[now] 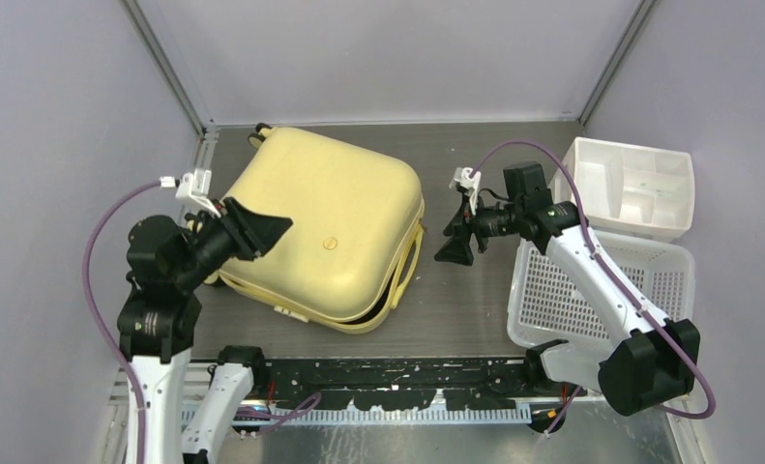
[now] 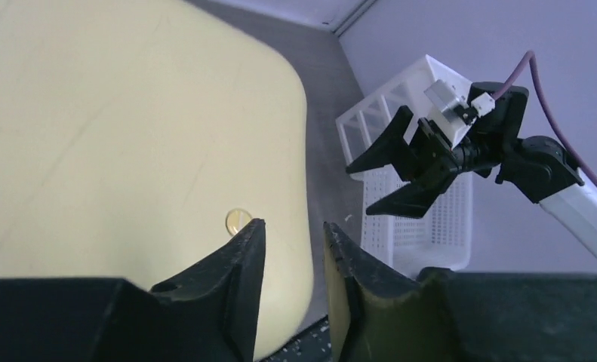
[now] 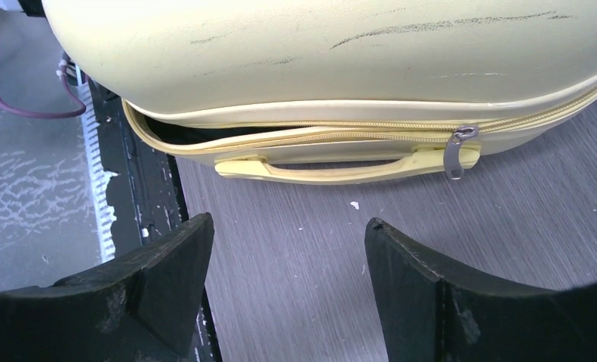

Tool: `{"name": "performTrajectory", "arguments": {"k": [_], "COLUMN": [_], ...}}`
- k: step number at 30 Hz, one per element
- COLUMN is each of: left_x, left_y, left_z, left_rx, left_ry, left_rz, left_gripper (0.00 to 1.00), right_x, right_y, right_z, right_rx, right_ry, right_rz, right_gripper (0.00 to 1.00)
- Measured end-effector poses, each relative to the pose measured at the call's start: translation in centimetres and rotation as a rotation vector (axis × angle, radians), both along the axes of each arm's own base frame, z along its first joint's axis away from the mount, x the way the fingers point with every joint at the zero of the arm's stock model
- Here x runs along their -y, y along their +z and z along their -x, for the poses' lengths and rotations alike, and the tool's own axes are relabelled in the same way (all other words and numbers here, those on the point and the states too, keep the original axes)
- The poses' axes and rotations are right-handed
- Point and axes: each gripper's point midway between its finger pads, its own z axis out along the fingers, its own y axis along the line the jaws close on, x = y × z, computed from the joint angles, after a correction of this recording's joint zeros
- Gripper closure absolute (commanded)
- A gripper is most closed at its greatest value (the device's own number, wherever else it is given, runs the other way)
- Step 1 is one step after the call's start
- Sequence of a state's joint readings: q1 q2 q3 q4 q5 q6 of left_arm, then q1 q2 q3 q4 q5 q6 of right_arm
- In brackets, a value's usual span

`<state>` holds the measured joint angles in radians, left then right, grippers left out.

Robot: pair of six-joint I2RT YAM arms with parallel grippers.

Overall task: Open, take out, and arrange the luggage
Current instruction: Adjust the luggage at the center of the board.

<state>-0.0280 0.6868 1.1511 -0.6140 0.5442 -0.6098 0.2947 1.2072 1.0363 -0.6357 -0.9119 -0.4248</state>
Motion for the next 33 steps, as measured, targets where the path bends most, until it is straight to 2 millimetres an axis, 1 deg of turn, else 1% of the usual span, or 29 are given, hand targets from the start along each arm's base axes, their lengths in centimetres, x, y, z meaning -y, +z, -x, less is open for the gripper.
{"name": "performTrajectory", "arguments": {"k": [1,5,6,7,9,11,14,15,19,21,25,27,33], "left_x": [0.2,-1.1,-1.4,-1.7,-2.2,-2.7,-3.7,-4.1,-5.3,-5.6,-6.4,-7.1,-8.9], "left_y": [-0.7,-3.2,-3.7,-4.7,-6.4,-8.7,-12.9,-13.9,-15.9,-16.8,-19.7,-21.2,-23.1], "left_z": [1.4,4.5,5.0,5.9,7.0,7.8,8.9,9.2,10.1,10.1,9.4,9.1,7.8], "left_rx": [-0.032,-0.153,-0.176,-0.217,-0.285,-0.358,-0.482,-0.510,-0.539,-0.553,-0.647,-0.720,-0.836], "left_ry": [-0.008,0.071,0.083,0.099,0.123,0.147,0.201,0.221,0.290,0.314,0.381,0.452,0.637], "left_rz": [0.000,-0.031,-0.041,-0.056,-0.076,-0.093,-0.128,-0.139,-0.164,-0.169,-0.173,-0.167,-0.146], "left_gripper": [0.86,0.98,0.99,0.99,0.99,1.00,1.00,0.99,1.00,1.00,1.00,0.99,0.99], "right_x": [0.0,0.2,0.2,0.2,0.3,0.3,0.5,0.5,0.6,0.6,0.5,0.4,0.3], "right_y": [0.0,0.1,0.1,0.1,0.0,0.0,0.0,0.0,-0.2,-0.4,-0.6,-0.9,-1.5], "right_z": [0.0,-0.3,-0.3,-0.4,-0.5,-0.4,-0.6,-0.6,-0.8,-0.8,-1.0,-1.1,-1.3], "right_rx": [-0.004,-0.012,-0.015,-0.017,-0.021,-0.025,-0.024,-0.024,-0.035,-0.043,-0.059,-0.072,-0.104], "right_ry": [-0.003,-0.015,-0.019,-0.022,-0.027,-0.028,-0.035,-0.036,-0.050,-0.054,-0.062,-0.068,-0.079], "right_rz": [-0.005,-0.020,-0.024,-0.028,-0.031,-0.032,-0.035,-0.037,-0.041,-0.042,-0.050,-0.052,-0.055], "right_gripper": [0.22,0.22,0.22,0.22,0.22,0.22,0.22,0.22,0.22,0.22,0.21,0.22,0.21]}}
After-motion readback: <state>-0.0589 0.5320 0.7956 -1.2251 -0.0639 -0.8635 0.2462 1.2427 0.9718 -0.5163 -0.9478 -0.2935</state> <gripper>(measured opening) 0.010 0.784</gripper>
